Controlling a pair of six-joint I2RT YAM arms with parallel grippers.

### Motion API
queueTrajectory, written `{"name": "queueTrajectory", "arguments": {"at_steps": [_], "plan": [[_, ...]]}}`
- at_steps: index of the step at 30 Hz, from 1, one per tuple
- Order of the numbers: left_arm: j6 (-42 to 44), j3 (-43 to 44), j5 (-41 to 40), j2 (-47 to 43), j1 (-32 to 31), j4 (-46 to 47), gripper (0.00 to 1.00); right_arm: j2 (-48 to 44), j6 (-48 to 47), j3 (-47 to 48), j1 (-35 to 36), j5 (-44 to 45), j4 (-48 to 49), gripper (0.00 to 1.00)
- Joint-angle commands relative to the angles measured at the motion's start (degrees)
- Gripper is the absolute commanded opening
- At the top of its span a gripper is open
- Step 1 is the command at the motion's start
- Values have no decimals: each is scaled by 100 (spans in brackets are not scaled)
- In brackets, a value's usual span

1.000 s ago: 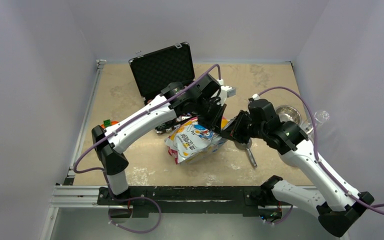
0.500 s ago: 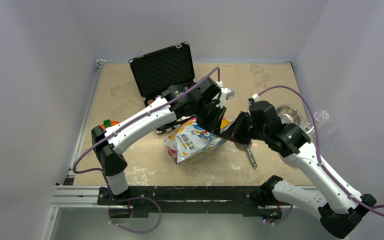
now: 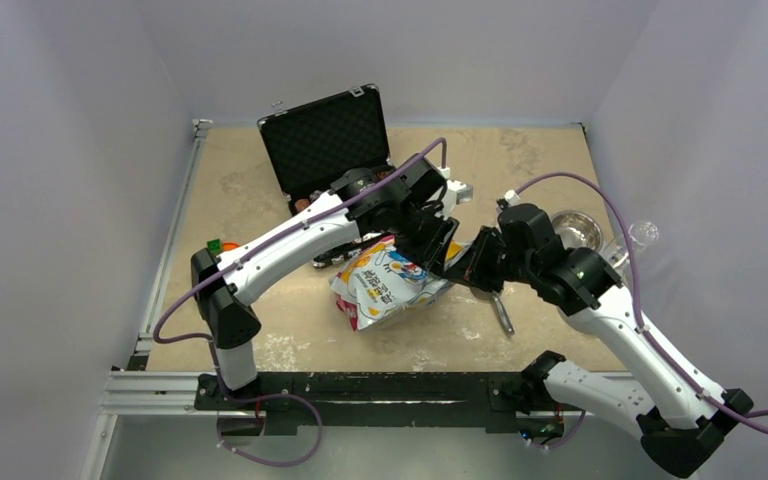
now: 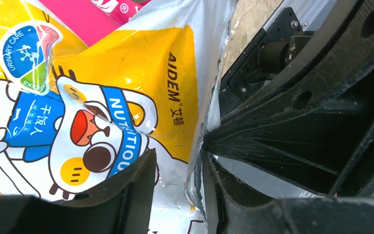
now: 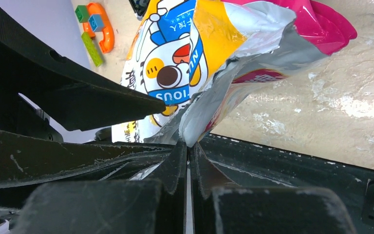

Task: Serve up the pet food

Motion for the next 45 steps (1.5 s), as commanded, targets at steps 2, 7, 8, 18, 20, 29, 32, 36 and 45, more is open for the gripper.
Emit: {"name": "queueTrajectory", "arguments": {"at_steps": [2,7,8,18,20,29,32,36,45], "plan": [[331,97,253,189,-81,51,29,-129,143,103,38,67,920,0],[726,921,-747,220,-81,-377,0,193,-114,474,48,349,426,0],[692,975,-974,124,-83,-338,0,247,-10,428,42,410,334,0],[7,404,-3056,-1111,-81,377,0,-62,752,-259,75,1007,-447,0],[69,308,-3244,-1214,-81,430,0,-106,645,-47,73,1077,-423,0],[-157,27,-2138,-912,-79,533,0,533,-172,1363,131,573,79,0],[-133,-80,-2117,-833,-72,357,15,328,-55,1249,148,460,201,0],[-7,-451,-2003,-836,-73,356,42,-7,-52,811,148,366,240,0],[682,-219,-2978,-1040,-38,-65,14,-487,-27,131,155,496,127,0]]}}
